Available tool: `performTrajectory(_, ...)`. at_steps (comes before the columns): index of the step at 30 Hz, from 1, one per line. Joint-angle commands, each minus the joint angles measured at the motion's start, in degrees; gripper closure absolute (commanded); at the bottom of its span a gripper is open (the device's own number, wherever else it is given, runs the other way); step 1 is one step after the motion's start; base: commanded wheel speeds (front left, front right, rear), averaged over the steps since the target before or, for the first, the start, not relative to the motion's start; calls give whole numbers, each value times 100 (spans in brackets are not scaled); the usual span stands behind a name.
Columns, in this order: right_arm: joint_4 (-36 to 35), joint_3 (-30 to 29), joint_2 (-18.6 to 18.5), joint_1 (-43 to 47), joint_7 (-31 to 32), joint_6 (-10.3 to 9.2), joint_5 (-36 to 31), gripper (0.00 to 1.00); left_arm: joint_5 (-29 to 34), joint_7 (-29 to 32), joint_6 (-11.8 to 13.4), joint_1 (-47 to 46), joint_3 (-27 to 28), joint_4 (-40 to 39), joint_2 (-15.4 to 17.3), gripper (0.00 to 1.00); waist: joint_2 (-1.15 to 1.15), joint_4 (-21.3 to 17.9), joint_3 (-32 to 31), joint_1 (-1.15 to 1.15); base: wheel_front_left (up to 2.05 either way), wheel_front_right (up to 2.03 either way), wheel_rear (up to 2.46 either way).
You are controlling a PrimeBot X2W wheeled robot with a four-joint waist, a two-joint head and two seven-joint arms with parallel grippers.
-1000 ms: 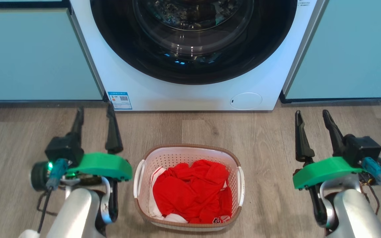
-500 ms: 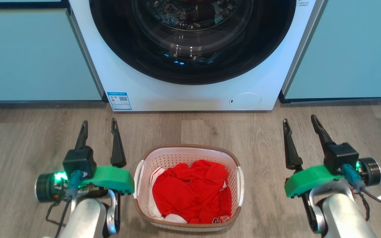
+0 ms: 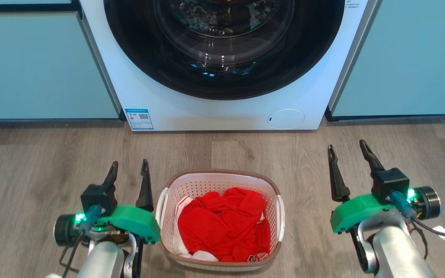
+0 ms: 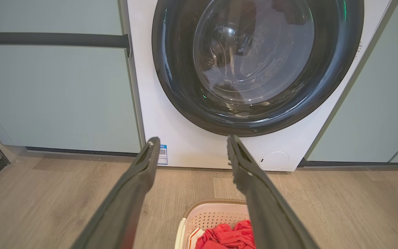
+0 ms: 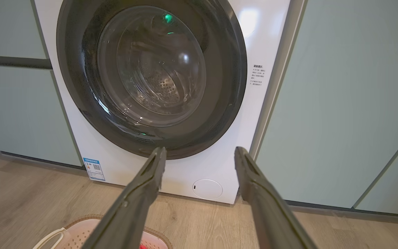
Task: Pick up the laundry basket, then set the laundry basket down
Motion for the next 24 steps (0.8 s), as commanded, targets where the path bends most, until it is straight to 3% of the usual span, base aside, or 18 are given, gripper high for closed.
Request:
performTrajectory(1, -134, 154, 4, -289, -69, 41, 31, 0, -58, -54, -24, -372, 183, -179, 1, 0, 0, 1, 8, 0, 0, 0, 0)
performTrajectory(13, 26, 149, 4, -339, -69, 41, 88, 0, -390, -54, -190, -390, 204, 1, 0, 0, 0, -34, 201, 0, 0, 0, 0)
performTrajectory(24, 693, 421, -96, -969, -69, 41, 314, 0, -392, -54, -272, -1045, 89, 883, 0, 0, 0, -131, 1368, 0, 0, 0, 0)
